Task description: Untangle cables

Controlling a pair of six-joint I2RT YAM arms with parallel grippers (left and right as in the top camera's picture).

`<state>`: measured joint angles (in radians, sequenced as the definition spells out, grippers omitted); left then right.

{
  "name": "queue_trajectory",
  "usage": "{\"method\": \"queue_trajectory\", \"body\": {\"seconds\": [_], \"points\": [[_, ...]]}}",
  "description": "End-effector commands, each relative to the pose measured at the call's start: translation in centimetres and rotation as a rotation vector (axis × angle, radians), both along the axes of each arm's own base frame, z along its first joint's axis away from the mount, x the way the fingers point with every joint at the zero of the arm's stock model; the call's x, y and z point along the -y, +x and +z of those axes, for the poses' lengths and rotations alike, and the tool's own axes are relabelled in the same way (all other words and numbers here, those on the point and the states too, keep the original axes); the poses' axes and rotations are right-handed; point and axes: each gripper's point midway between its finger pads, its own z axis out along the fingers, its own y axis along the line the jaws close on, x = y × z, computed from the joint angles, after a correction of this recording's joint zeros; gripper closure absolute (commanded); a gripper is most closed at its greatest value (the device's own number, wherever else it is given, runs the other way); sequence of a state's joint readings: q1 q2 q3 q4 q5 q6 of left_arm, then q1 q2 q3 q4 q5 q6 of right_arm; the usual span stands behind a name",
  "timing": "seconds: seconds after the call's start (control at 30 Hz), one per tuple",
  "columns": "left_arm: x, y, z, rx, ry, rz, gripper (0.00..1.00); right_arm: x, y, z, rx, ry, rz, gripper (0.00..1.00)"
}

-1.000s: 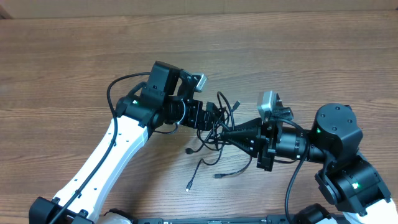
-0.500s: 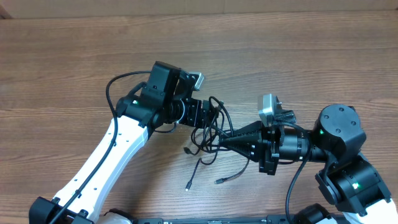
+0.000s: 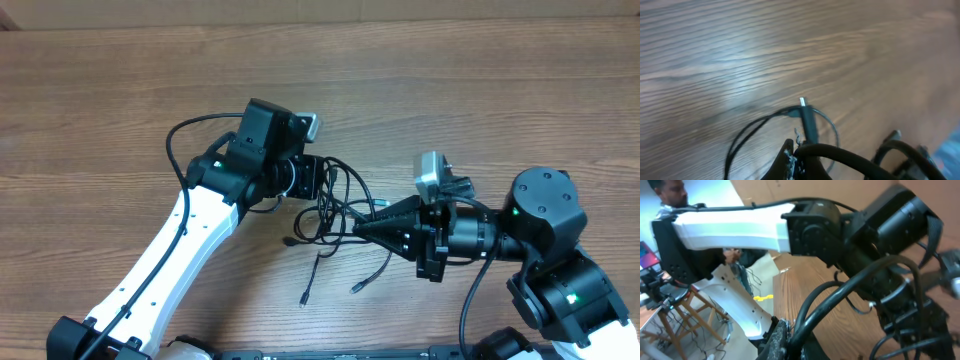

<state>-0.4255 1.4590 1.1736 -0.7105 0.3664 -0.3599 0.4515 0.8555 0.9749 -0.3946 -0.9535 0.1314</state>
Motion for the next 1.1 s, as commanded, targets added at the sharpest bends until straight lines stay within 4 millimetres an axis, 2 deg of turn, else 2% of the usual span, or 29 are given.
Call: {"method": "queue_trajectory", "body": {"seconds": [0.0, 0.13, 0.33, 0.5, 0.77, 0.83, 0.97, 1.07], "points": [[-1.9, 1.7, -0.2, -0.001, 0.061, 0.184, 0.96, 0.8, 1.6, -0.8, -0.020, -0.041, -0.127, 0.96], [-2.9, 2.3, 0.1, 0.003, 0.072, 0.286, 0.96, 2.2, 3.9, -3.5, -0.090, -0.138, -0.299, 0.96], [-2.8, 2.8, 2.9, 0.090, 0.016, 0.298, 0.96, 4.5, 6.2, -6.8, -0.156, -0.271, -0.491, 0.96], [-2.5, 3.1, 6.1, 0.198, -0.044, 0.284, 0.96, 4.9, 6.9, -8.7, -0.202, -0.334, -0.522, 0.91], [-1.5, 2.7, 11.0, 0.315, -0.182, 0.249, 0.96, 4.3, 8.0, -11.0, -0.267, -0.390, -0.512, 0.91], [-1.5, 2.7, 11.6, 0.318, -0.207, 0.267, 0.96, 4.1, 8.1, -11.3, -0.276, -0.392, -0.504, 0.96], [-1.8, 2.9, 11.5, 0.257, -0.254, 0.364, 0.96, 2.9, 7.6, -10.4, -0.262, -0.344, -0.428, 0.96], [-2.6, 3.0, 10.8, 0.166, -0.294, 0.503, 0.96, 2.2, 7.2, -9.6, -0.252, -0.308, -0.378, 0.96]]}}
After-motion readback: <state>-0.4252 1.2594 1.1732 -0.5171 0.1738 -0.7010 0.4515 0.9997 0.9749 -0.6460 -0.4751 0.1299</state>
